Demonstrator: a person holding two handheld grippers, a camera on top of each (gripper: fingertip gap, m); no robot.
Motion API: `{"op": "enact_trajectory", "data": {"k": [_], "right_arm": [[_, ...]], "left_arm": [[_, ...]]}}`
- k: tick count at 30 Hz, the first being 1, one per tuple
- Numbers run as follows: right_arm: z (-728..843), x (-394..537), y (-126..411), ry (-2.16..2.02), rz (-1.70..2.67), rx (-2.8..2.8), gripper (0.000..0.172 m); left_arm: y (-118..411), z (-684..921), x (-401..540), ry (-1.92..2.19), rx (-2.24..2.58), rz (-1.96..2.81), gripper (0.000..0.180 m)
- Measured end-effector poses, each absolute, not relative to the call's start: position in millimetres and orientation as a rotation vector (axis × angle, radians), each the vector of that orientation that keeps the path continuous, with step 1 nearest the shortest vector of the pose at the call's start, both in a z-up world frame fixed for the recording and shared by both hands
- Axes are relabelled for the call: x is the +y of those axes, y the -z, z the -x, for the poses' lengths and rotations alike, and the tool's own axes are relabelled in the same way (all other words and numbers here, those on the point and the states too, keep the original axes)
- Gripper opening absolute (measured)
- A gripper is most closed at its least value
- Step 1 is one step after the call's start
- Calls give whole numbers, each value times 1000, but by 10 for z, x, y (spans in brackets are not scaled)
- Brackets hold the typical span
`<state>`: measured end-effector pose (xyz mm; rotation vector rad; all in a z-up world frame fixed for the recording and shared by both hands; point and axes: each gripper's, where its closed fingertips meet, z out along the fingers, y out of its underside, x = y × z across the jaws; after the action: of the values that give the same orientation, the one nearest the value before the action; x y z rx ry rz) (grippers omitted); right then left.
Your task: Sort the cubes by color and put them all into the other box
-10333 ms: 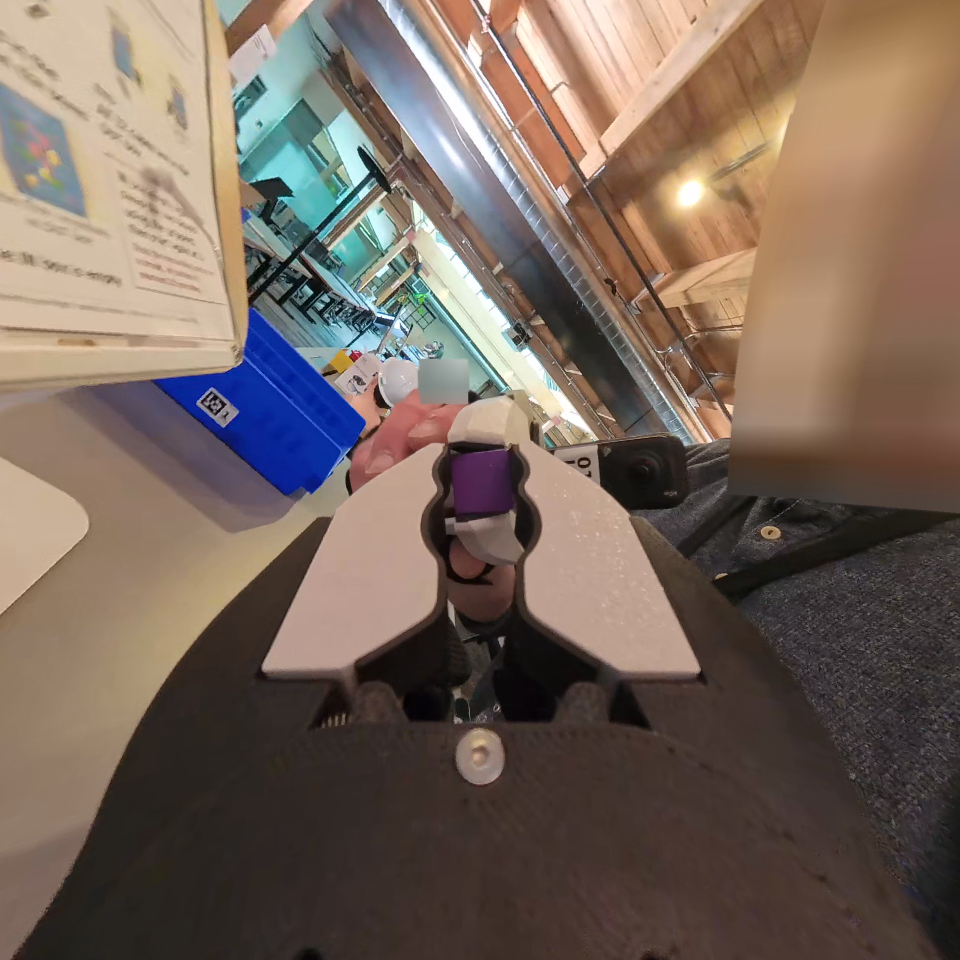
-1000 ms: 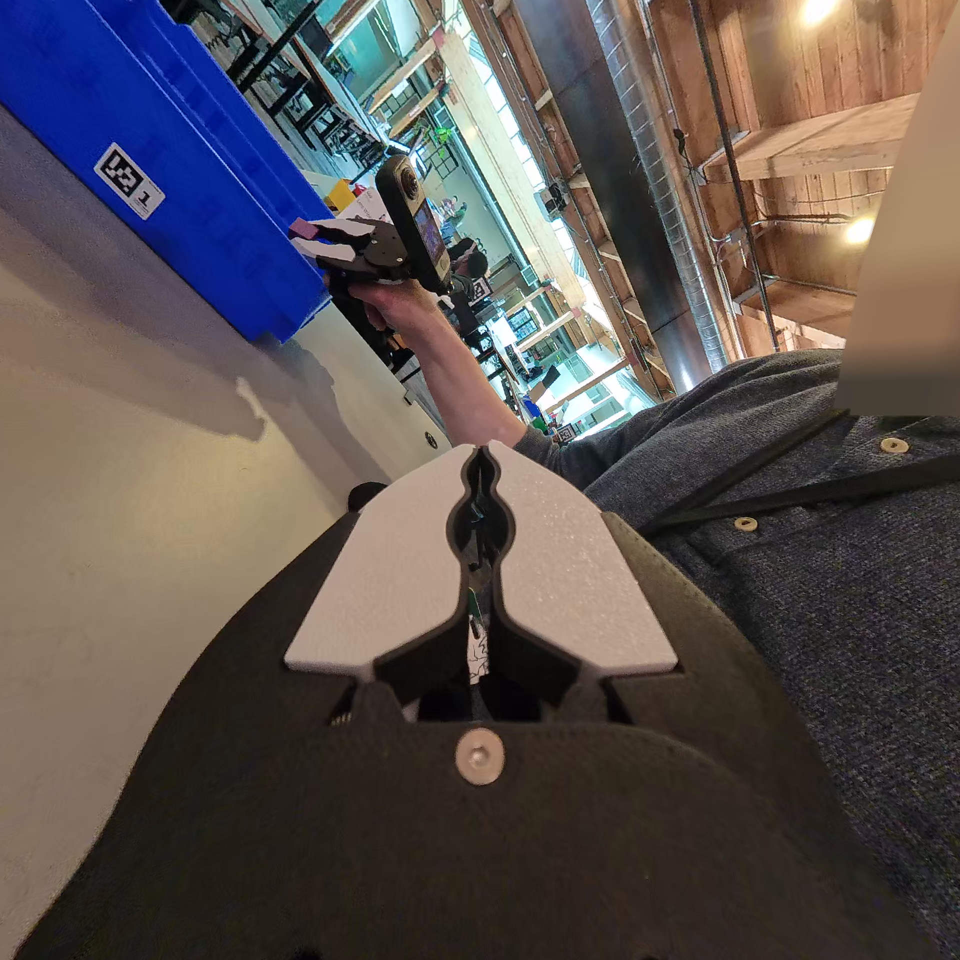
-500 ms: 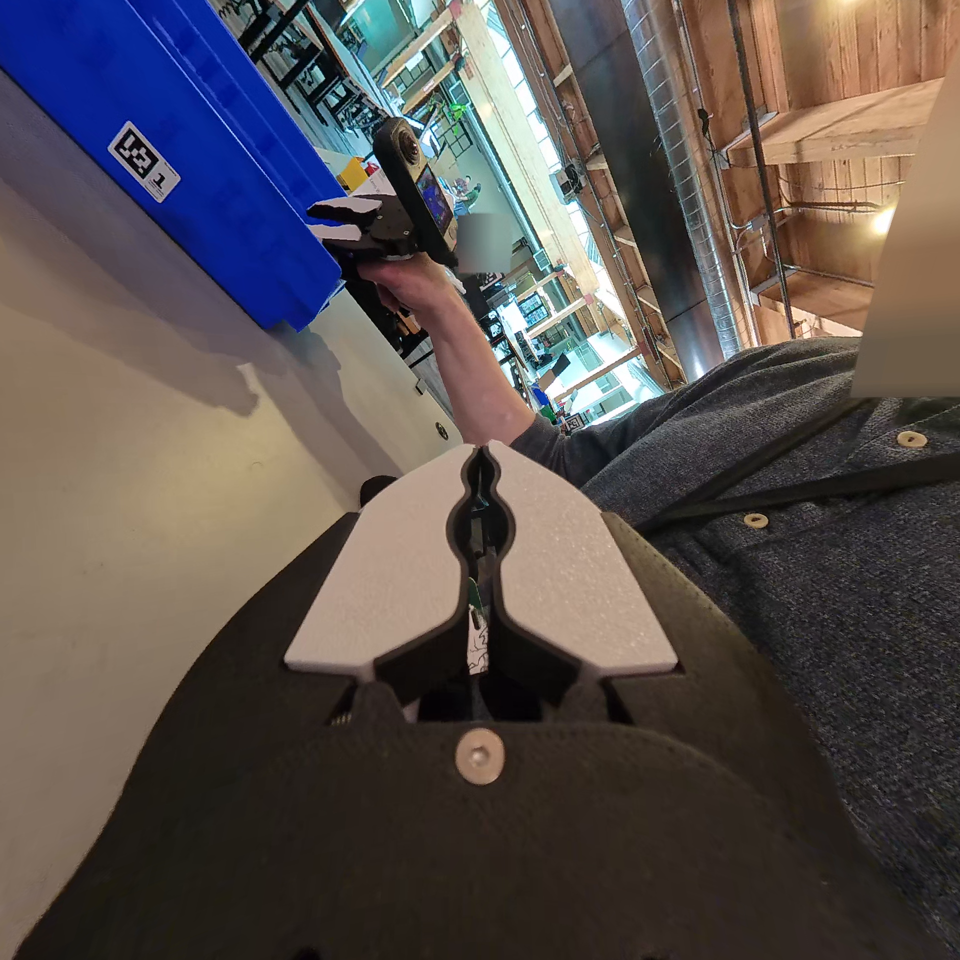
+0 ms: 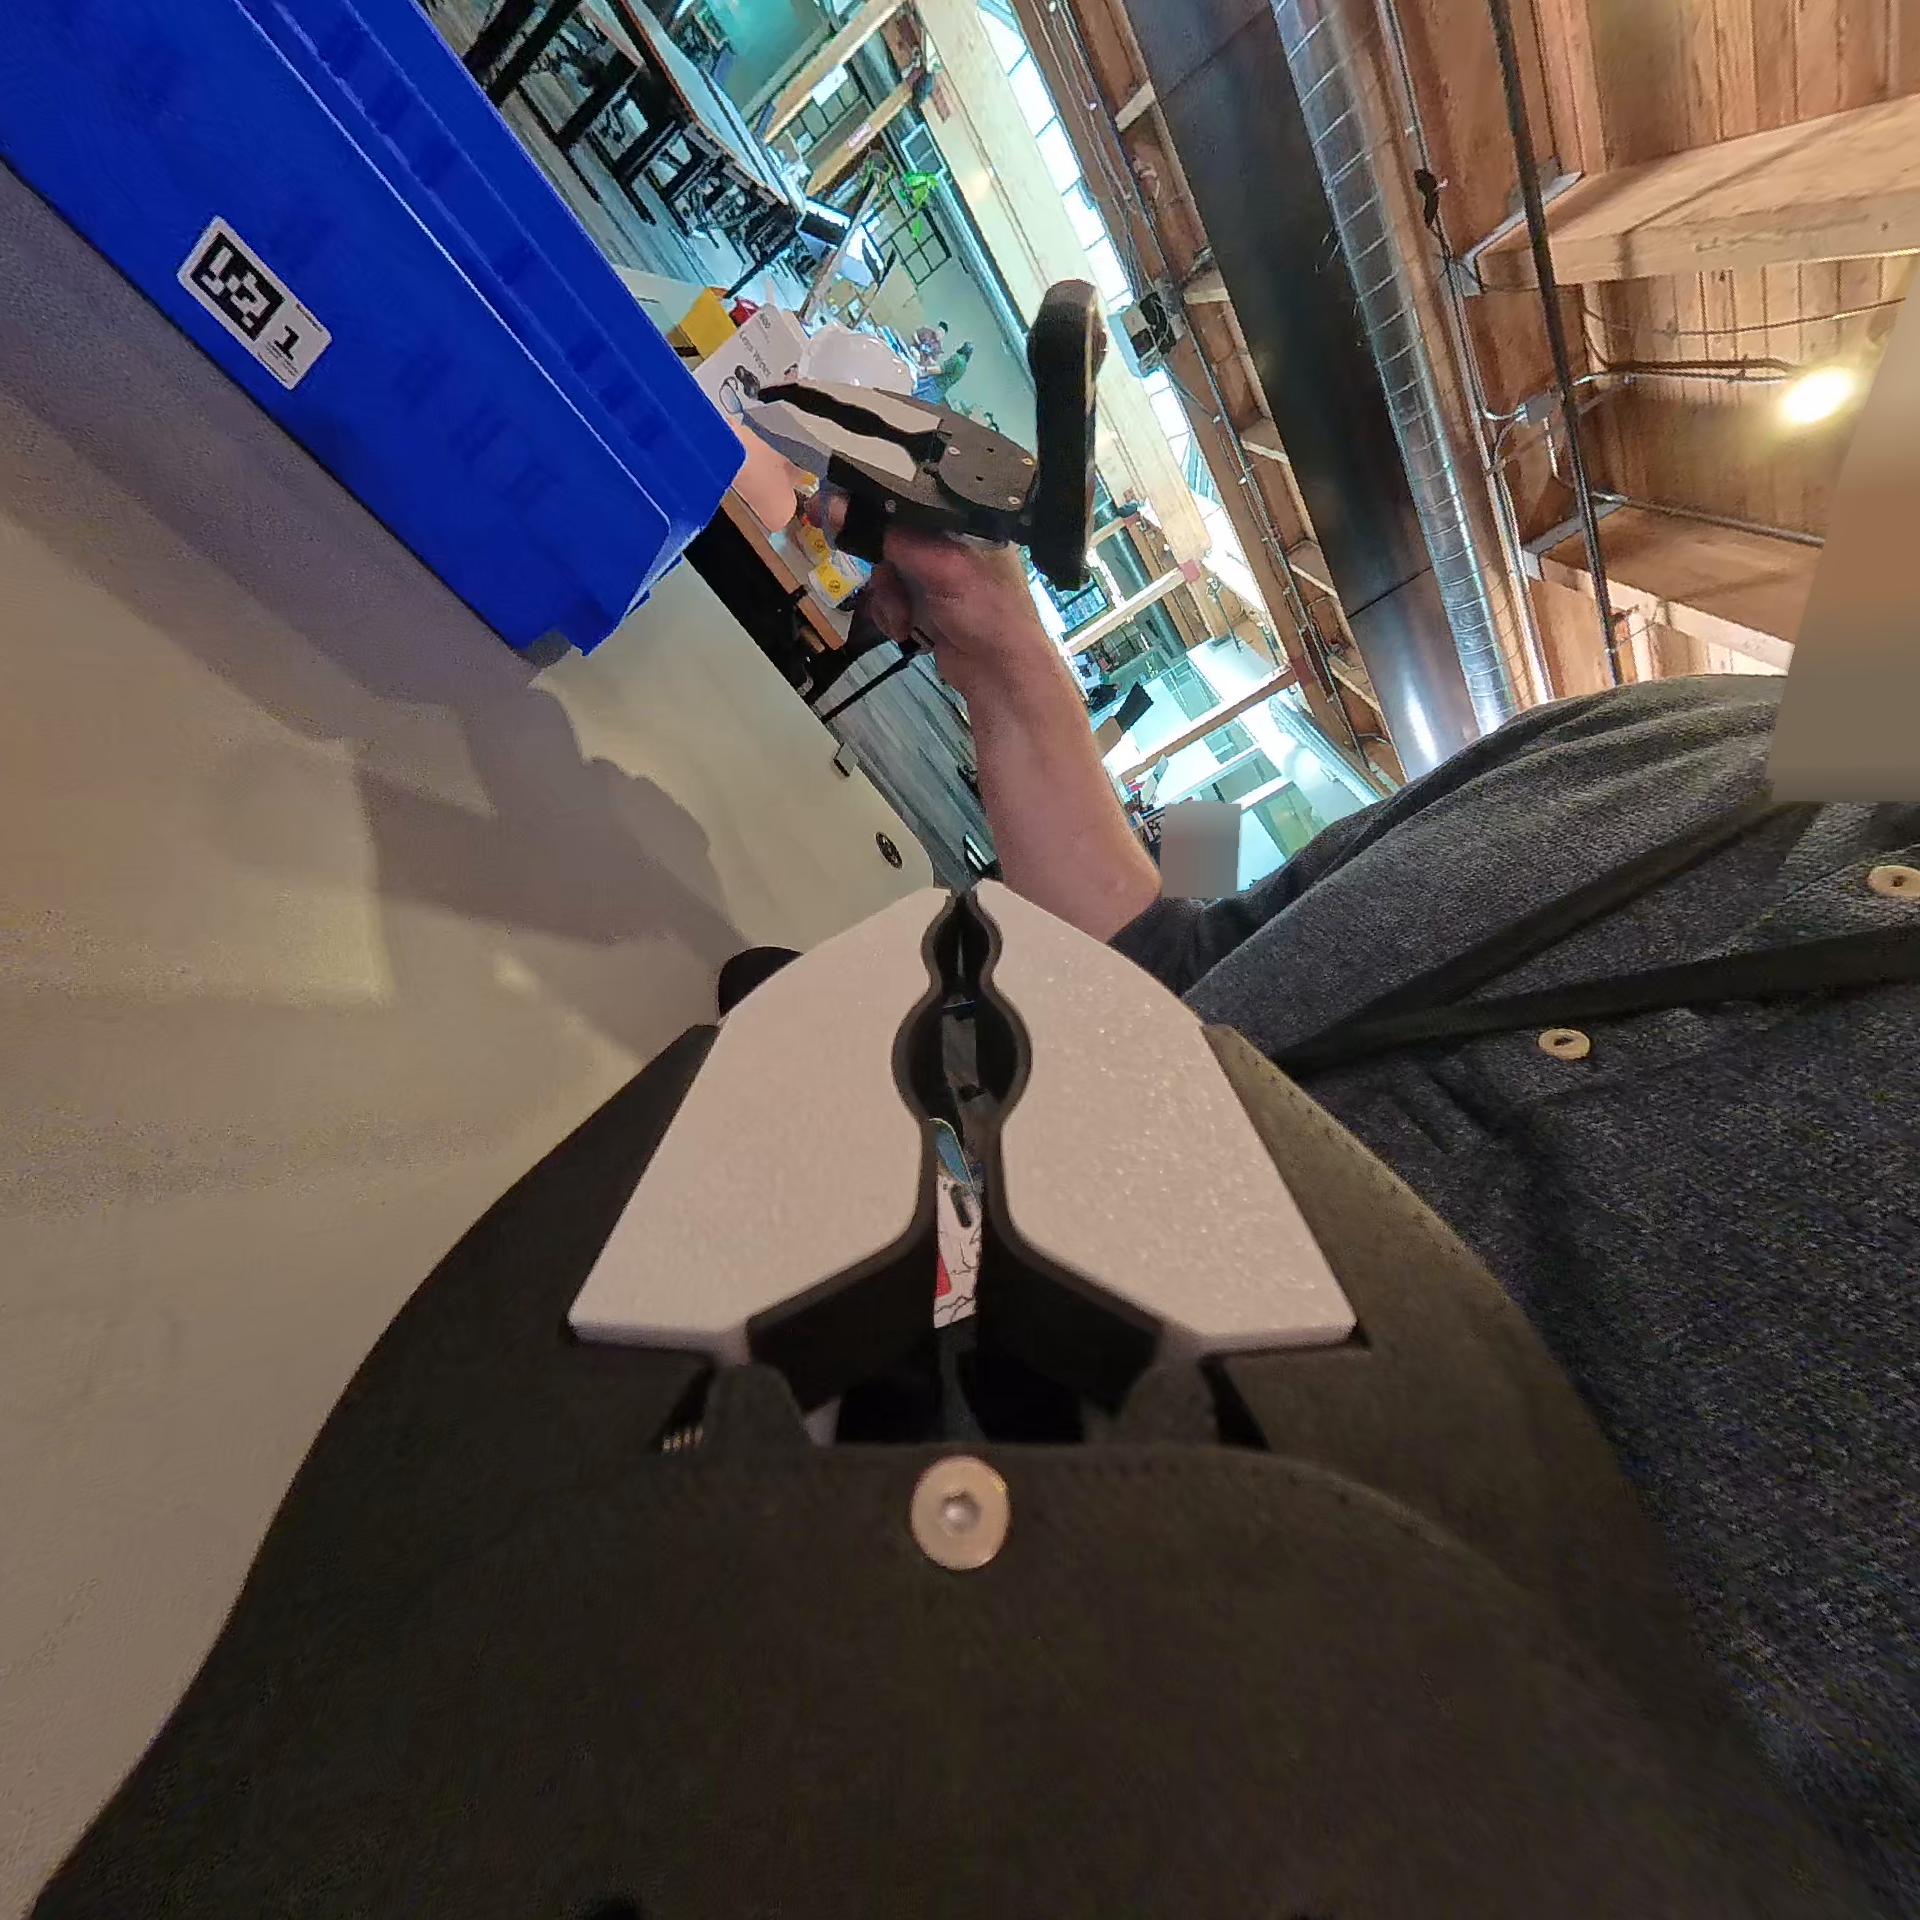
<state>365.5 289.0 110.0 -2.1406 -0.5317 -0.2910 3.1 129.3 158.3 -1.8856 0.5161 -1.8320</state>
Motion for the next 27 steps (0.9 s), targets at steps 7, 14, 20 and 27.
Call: {"op": "enact_trajectory", "data": {"k": [7, 14, 20, 27], "right_arm": [[-2682, 2521, -1156, 112, 1962, -743, 10], [-1711, 2147, -913, -33, 1852, -890, 7], [-1400, 2050, -697, -75, 1834, -942, 9], [-1244, 2012, -577, -127, 1850, -973, 13]], "left_arm": [[-1468, -184, 1278, 1776, 557, 1927, 0], [-1147, -309, 1193, 1619, 637, 2028, 0], [-1016, -258, 1185, 1575, 560, 2044, 0], [-809, -31, 1266, 1411, 416, 2078, 0]]}}
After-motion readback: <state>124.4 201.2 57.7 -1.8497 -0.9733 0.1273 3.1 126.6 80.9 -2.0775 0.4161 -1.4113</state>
